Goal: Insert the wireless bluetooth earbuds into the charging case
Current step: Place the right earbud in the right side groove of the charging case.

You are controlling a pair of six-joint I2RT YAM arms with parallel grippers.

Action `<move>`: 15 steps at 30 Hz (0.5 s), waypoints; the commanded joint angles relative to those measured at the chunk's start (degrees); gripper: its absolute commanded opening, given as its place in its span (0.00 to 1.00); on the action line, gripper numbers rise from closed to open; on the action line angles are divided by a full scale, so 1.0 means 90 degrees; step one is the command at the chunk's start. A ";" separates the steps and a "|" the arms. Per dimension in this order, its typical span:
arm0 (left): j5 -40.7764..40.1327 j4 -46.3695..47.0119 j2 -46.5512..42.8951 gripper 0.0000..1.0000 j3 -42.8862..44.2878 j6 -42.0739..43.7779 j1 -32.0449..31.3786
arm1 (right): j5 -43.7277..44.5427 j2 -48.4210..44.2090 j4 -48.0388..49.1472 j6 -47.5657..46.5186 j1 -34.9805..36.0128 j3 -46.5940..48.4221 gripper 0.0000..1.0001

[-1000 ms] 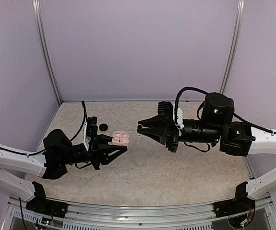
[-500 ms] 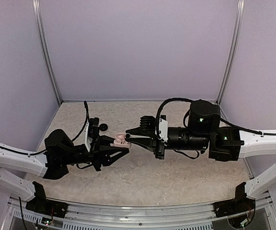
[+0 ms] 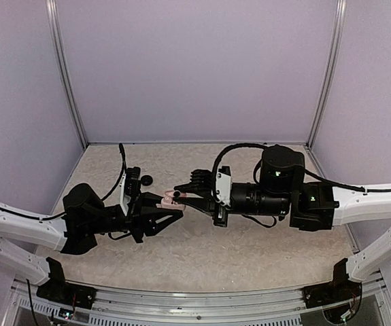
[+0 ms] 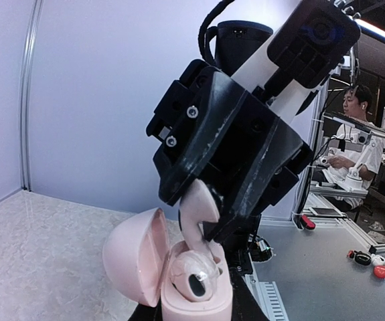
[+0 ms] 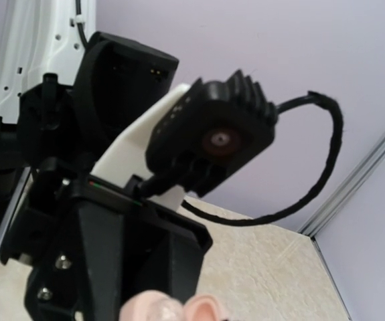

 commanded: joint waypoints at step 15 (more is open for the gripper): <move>-0.0184 -0.0095 -0.0310 0.08 0.0143 0.0204 0.0121 | 0.0070 0.0037 -0.0020 0.0081 0.0158 0.0021 0.23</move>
